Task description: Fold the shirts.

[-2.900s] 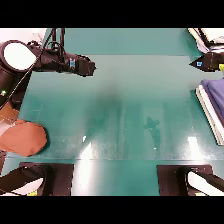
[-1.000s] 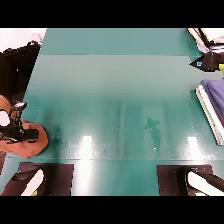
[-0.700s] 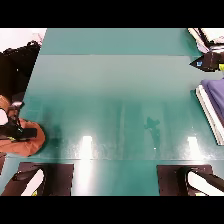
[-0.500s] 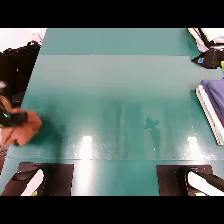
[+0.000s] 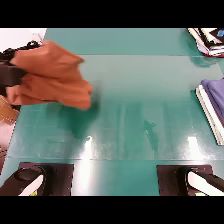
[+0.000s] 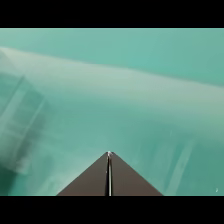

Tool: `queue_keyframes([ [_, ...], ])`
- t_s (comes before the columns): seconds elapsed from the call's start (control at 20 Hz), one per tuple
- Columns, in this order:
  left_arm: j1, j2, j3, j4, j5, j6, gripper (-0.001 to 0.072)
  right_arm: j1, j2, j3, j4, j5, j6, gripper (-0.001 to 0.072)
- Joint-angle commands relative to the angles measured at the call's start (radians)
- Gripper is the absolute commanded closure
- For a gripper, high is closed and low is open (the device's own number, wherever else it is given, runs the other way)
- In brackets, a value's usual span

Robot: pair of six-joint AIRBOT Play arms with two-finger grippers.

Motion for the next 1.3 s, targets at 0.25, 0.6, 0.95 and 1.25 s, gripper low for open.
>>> queue_keyframes([
  [0.25, -0.563, -0.445, 0.030, -0.055, 0.167, 0.050, 0.0321, 0.000, 0.000, 0.032, 0.000, 0.010, 0.000, 0.0695],
  [0.6, -0.364, -0.494, 0.053, 0.027, 0.174, 0.059, 0.0157, 0.000, 0.000, 0.032, -0.001, 0.036, 0.000, 0.0695],
  [0.95, 0.027, -0.590, -0.111, -0.229, 0.287, 0.034, 0.0157, 0.000, 0.000, 0.032, -0.001, 0.069, 0.000, 0.0695],
  [1.25, 0.058, -0.775, -0.112, -0.379, 0.376, 0.123, 0.0157, 0.000, -0.005, 0.029, -0.023, 0.154, 0.001, 0.0695],
])
